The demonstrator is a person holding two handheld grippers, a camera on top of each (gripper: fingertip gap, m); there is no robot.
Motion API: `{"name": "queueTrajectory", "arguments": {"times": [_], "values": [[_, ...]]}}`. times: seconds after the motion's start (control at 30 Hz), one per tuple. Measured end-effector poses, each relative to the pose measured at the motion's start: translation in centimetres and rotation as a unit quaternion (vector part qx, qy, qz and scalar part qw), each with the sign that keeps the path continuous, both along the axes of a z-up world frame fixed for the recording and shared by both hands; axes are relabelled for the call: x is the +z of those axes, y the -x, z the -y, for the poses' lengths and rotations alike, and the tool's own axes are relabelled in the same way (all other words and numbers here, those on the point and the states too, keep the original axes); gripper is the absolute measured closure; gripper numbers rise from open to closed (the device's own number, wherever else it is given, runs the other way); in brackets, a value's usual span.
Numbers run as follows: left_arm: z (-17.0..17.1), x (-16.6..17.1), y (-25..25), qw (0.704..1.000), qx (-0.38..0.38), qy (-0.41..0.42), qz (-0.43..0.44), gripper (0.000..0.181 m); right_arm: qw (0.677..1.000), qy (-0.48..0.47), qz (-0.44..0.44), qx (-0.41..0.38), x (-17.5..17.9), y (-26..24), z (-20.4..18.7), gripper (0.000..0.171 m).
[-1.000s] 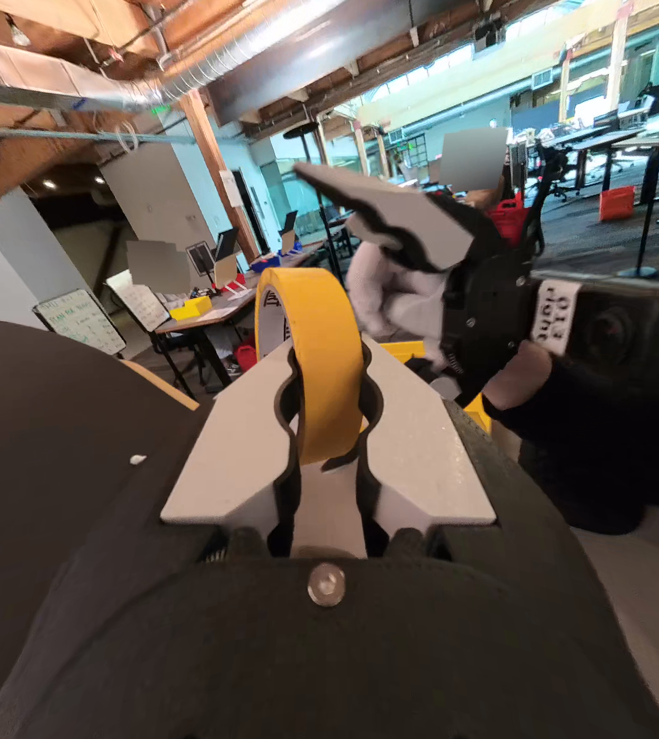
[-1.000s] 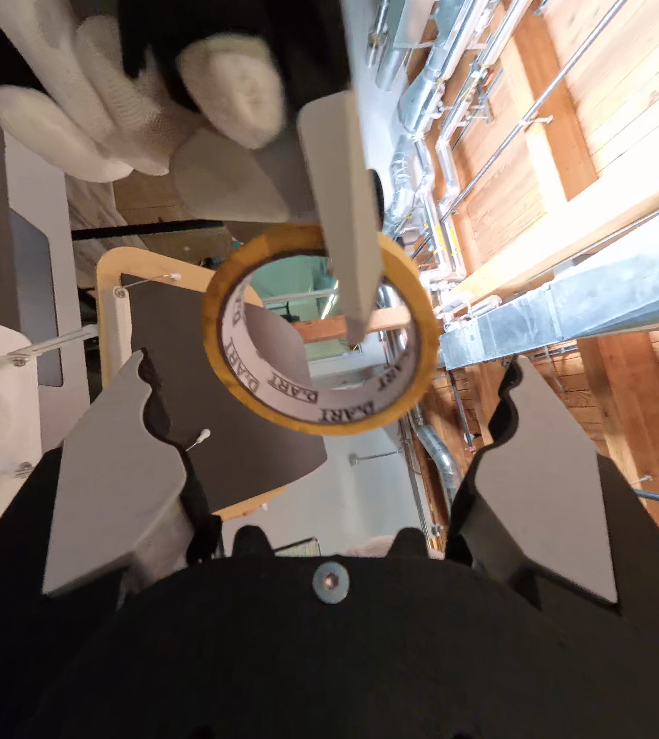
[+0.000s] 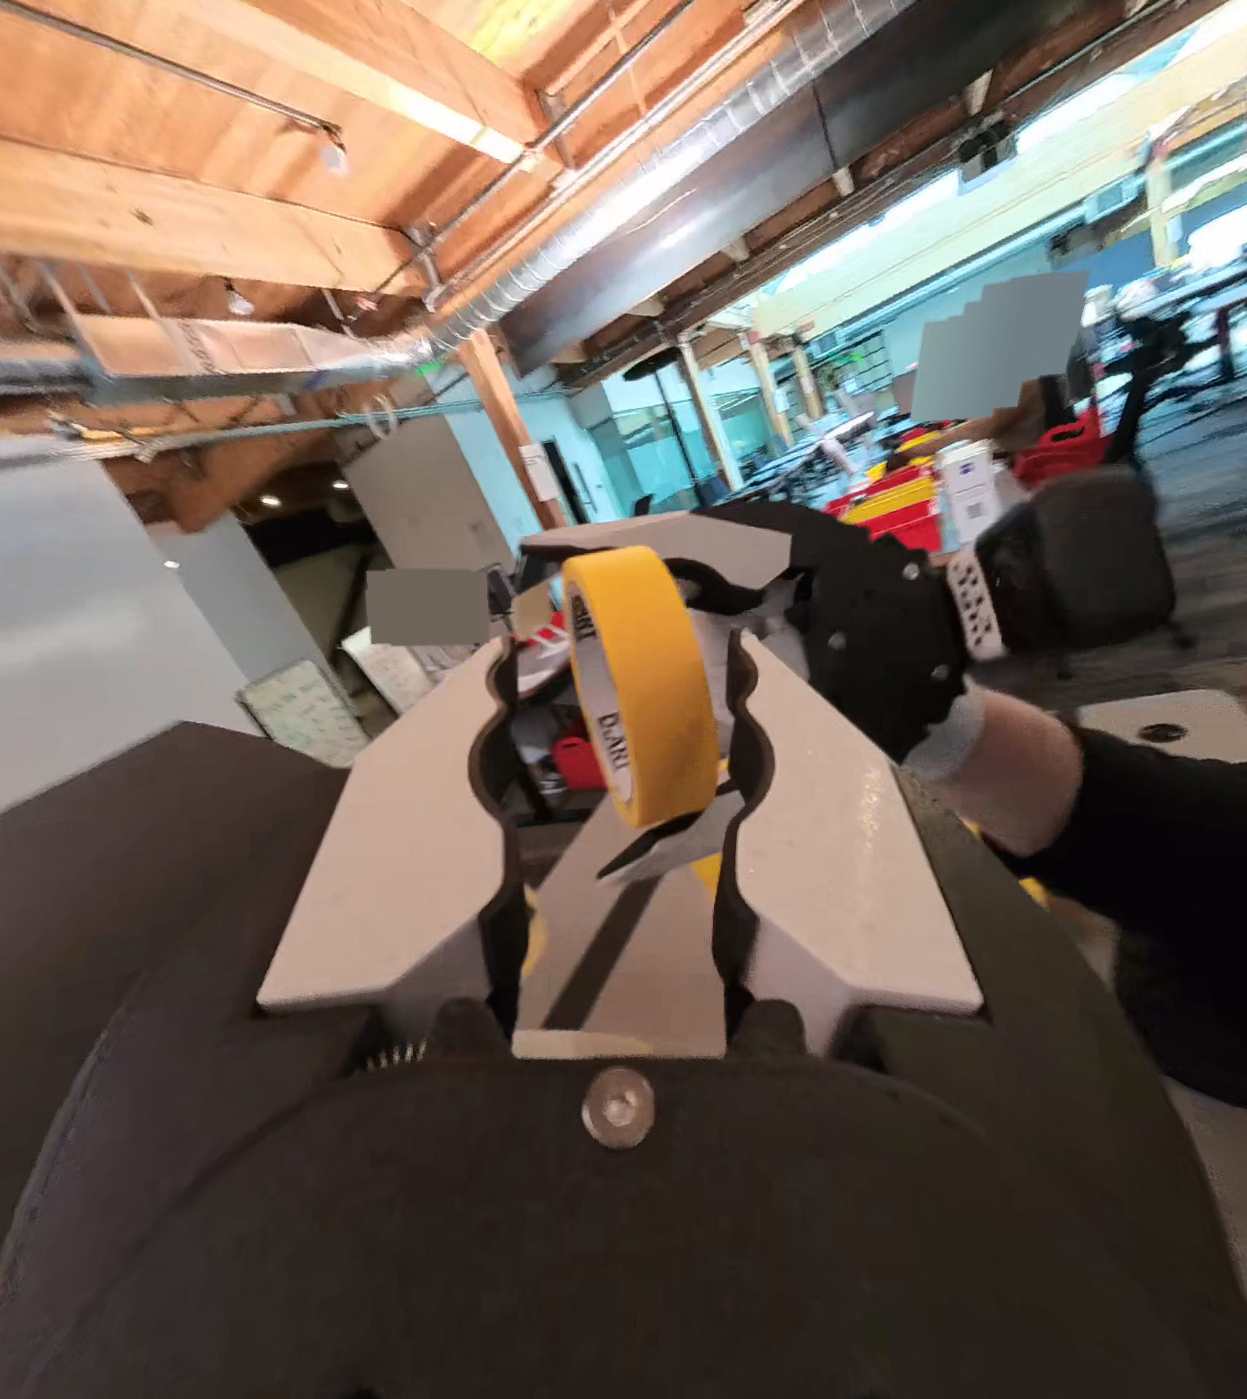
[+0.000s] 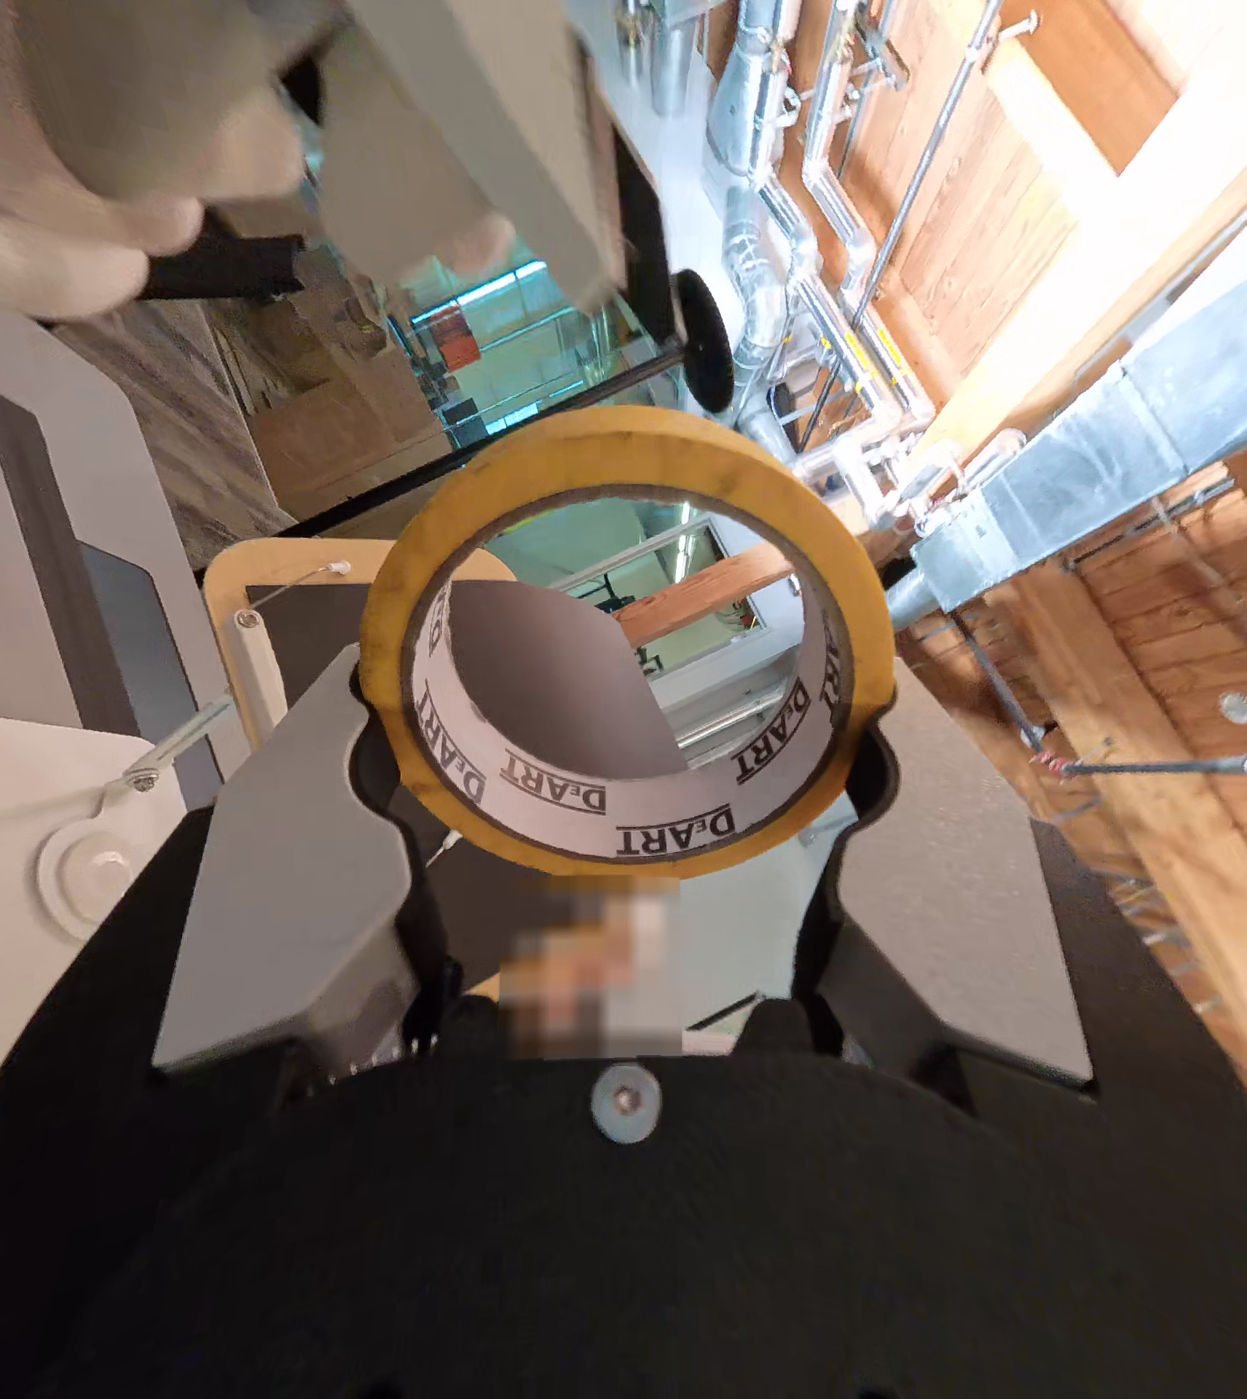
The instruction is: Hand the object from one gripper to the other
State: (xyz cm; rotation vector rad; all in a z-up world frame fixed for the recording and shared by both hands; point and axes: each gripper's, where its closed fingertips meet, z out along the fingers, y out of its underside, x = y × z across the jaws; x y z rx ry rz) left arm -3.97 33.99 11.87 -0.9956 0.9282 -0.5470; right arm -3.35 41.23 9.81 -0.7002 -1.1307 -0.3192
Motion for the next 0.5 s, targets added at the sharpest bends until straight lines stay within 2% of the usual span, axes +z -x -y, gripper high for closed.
{"name": "queueTrajectory", "arguments": {"times": [0.2, 0.3, 0.4, 0.5], "values": [[-0.6, 1.0, 2.4, 0.993, 0.095, -0.062, -0.021, 0.133, 0.994, 0.053, -0.059, -0.081, 2.4, -6.7, -2.9, 0.049], [-0.7, 1.3, 3.1, 0.990, 0.115, -0.075, -0.025, 0.136, 0.980, 0.087, -0.073, -0.165, 2.6, -12.4, -5.5, 0.049], [-0.7, 1.4, 3.4, 0.989, 0.123, -0.081, -0.027, 0.137, 0.956, 0.152, -0.085, -0.238, 1.0, -18.5, -8.3, 0.050], [-0.8, 1.4, 3.5, 0.988, 0.127, -0.083, -0.029, 0.138, 0.922, 0.237, -0.081, -0.295, -2.7, -23.9, -10.9, 0.050]]}}
